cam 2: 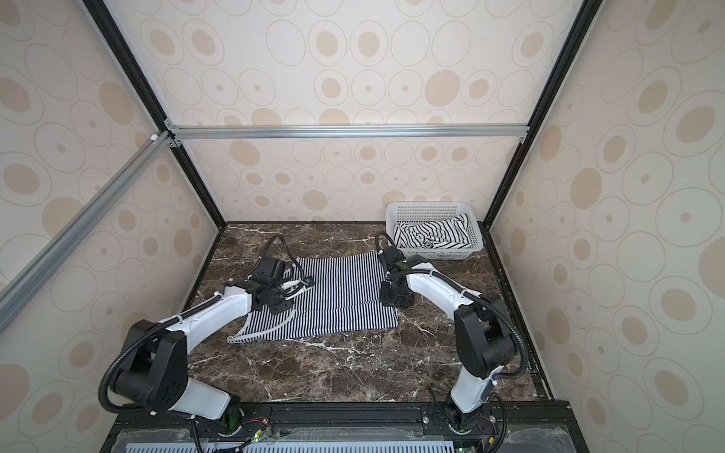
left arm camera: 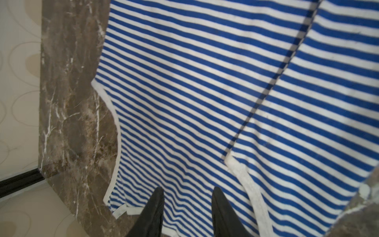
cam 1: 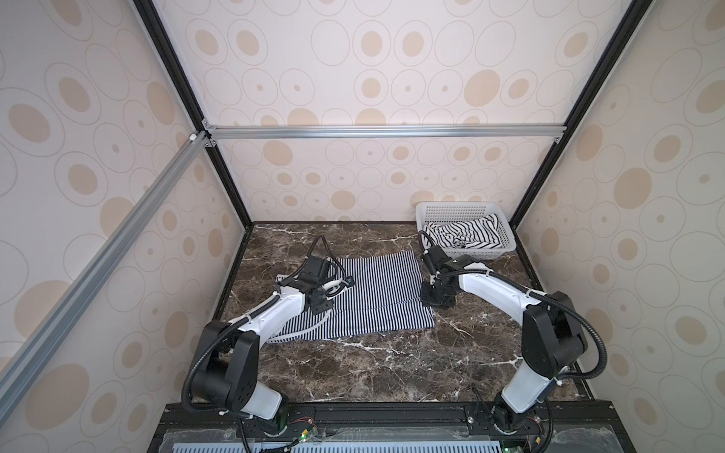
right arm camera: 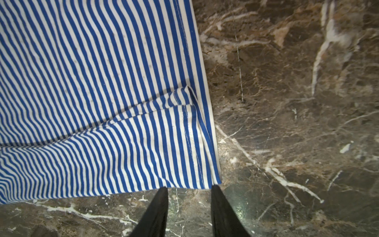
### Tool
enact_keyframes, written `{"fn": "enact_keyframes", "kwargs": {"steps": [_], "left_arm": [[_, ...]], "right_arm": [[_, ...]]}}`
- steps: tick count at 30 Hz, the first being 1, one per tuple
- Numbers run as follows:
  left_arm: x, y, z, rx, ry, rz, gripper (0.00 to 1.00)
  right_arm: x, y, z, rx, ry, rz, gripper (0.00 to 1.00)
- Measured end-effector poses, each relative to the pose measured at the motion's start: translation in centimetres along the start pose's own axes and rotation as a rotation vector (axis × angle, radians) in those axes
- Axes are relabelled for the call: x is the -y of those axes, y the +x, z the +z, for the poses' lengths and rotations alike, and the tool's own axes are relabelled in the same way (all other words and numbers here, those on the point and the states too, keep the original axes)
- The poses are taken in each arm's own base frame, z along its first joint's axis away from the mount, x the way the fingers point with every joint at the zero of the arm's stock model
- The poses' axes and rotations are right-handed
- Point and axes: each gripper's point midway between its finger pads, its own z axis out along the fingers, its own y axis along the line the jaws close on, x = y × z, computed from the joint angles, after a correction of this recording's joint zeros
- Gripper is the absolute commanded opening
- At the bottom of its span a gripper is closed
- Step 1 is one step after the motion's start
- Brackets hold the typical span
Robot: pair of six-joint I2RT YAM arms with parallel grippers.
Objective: Fold and stack tank tops
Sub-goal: Fold the tank top at the center of the table, then smooth out the tank top at the center of the table.
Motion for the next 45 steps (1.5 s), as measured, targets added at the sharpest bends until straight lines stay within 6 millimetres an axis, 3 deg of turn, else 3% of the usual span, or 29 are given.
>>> {"fn": "enact_keyframes", "kwargs": {"steps": [3,9,18,21,26,32,39,45], "left_arm": [[0.6,1.6,-1.6,0.008,0.006,-0.020,0.46],[3.9,6.5,-3.4,-0.037,0.063,-0.020,0.65],[5.3,12.4,-2.9,-0.136,0.143,-0.069,0.67],[5.7,13.7,-2.0,-0.164,0.191,-0.083,0.64],[6.5,15.2,-0.8,-0.187,0.281,-0.103,0.50],[5.1,16.1,0.0,-0.190,0.320,-0.134,0.31],[3.3,16.4,0.1,-0.163,0.354,-0.171,0.29],[3.9,17.5,0.3,-0.174,0.439,-0.188,0.32]], "right_arm": [[-0.3,0.5,-0.4,0.007,-0.011,-0.007,0.38],[-1.3,1.3,0.4,-0.013,-0.015,-0.038,0.37],[-2.0,1.9,2.3,-0.051,-0.006,-0.058,0.38],[-1.9,2.0,2.9,-0.061,0.002,-0.058,0.38],[-1.4,2.2,4.1,-0.089,0.027,-0.050,0.38],[-0.6,1.7,4.3,-0.090,0.037,-0.032,0.38],[0.5,1.8,5.7,-0.120,0.077,-0.026,0.38],[0.8,1.8,6.4,-0.141,0.100,-0.027,0.38]]}}
